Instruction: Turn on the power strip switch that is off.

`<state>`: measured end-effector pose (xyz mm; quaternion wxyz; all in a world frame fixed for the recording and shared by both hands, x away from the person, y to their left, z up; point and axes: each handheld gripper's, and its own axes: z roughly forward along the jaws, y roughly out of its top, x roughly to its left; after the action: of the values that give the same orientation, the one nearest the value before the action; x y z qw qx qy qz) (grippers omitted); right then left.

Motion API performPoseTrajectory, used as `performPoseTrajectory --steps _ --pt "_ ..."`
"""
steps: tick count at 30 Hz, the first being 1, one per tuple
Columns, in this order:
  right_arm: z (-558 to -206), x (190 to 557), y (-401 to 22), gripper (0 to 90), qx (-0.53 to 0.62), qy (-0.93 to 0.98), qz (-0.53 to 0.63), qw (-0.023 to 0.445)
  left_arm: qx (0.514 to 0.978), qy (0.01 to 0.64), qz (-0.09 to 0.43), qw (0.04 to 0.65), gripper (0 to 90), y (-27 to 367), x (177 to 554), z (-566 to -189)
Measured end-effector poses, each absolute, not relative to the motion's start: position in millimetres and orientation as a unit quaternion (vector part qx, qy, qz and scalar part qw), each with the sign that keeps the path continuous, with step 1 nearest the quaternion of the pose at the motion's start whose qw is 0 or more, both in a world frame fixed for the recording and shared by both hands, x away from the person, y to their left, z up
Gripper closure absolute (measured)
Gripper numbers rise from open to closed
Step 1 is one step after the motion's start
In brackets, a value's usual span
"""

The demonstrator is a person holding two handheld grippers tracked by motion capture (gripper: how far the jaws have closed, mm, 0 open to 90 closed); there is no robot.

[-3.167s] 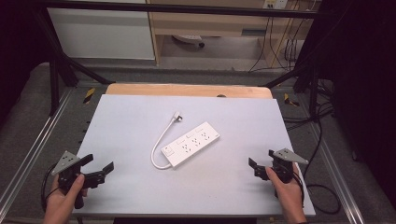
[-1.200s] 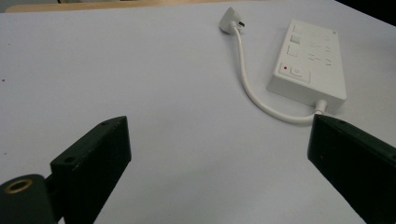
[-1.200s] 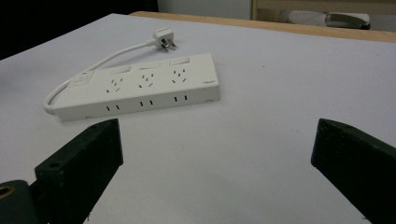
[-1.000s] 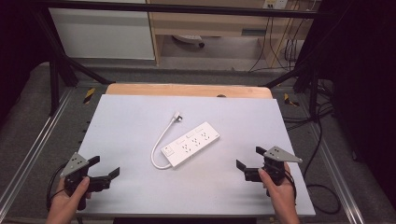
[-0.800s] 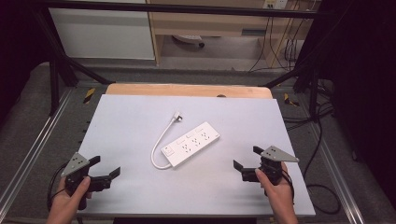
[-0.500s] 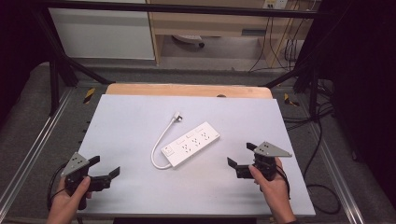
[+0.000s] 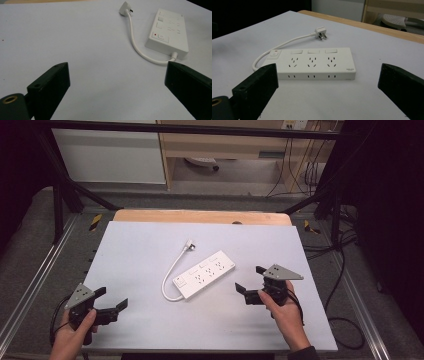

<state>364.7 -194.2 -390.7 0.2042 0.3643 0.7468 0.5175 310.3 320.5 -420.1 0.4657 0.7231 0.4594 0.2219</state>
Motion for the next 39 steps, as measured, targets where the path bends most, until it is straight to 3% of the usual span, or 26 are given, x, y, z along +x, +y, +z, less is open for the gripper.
performPoseTrajectory --steps 39 --pt "-380 391 -158 2.2 0.358 0.742 0.528 0.203 0.731 0.453 0.22 0.46 6.1 318 310 -420"
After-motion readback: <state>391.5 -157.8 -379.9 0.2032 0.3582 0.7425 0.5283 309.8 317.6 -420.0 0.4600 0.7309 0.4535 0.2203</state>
